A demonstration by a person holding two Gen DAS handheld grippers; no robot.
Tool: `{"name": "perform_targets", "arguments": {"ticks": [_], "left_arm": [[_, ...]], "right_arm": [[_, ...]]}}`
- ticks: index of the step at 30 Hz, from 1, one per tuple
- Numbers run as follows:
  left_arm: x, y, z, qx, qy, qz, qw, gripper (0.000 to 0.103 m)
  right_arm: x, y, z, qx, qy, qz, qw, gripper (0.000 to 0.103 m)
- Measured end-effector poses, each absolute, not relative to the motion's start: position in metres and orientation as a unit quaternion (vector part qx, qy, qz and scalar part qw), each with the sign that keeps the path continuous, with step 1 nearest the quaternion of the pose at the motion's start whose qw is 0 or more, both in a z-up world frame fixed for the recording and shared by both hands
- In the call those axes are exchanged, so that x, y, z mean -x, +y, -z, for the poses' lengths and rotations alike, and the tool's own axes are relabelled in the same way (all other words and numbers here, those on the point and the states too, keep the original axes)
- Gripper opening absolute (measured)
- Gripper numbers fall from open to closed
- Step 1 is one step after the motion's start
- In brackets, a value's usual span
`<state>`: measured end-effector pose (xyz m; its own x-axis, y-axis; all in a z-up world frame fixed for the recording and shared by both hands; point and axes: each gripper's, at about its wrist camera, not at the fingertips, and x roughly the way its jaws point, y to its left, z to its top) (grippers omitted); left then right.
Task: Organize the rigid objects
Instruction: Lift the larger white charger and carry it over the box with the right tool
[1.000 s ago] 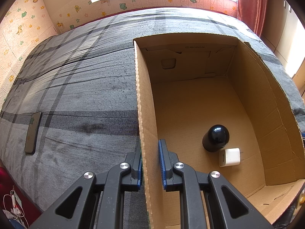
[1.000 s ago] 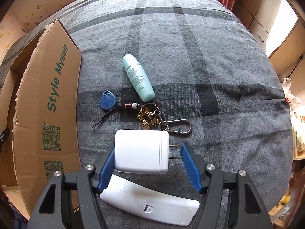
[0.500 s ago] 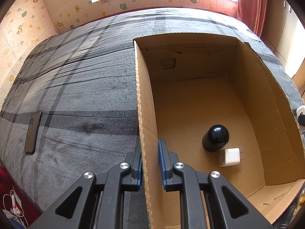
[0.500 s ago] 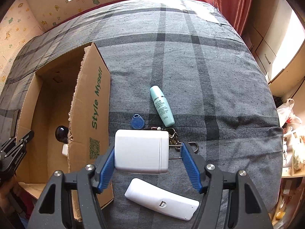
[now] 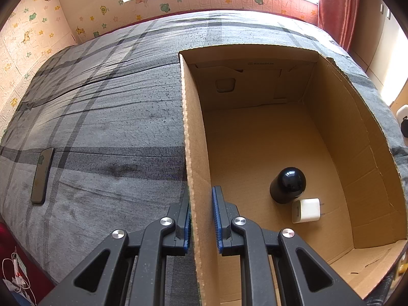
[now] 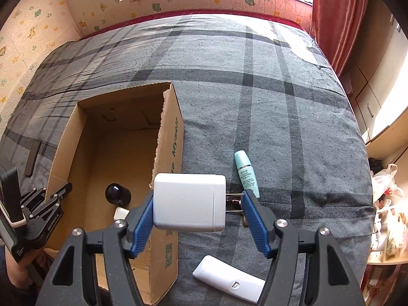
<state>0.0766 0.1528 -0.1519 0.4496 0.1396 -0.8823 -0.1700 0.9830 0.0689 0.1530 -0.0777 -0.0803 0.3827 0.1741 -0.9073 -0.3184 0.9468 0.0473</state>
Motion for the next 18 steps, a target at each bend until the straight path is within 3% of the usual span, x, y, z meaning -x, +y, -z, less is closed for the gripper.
{"name": "perform_targets", "arguments": {"ticks": [18], "left_arm": [[-0.076, 0.152, 0.152, 0.016, 0.516, -0.091, 0.851, 0.016]], "right_arm": [[-0.176, 0.01, 0.094, 0.115, 0.543, -0.218, 0.803, 0.07]]}}
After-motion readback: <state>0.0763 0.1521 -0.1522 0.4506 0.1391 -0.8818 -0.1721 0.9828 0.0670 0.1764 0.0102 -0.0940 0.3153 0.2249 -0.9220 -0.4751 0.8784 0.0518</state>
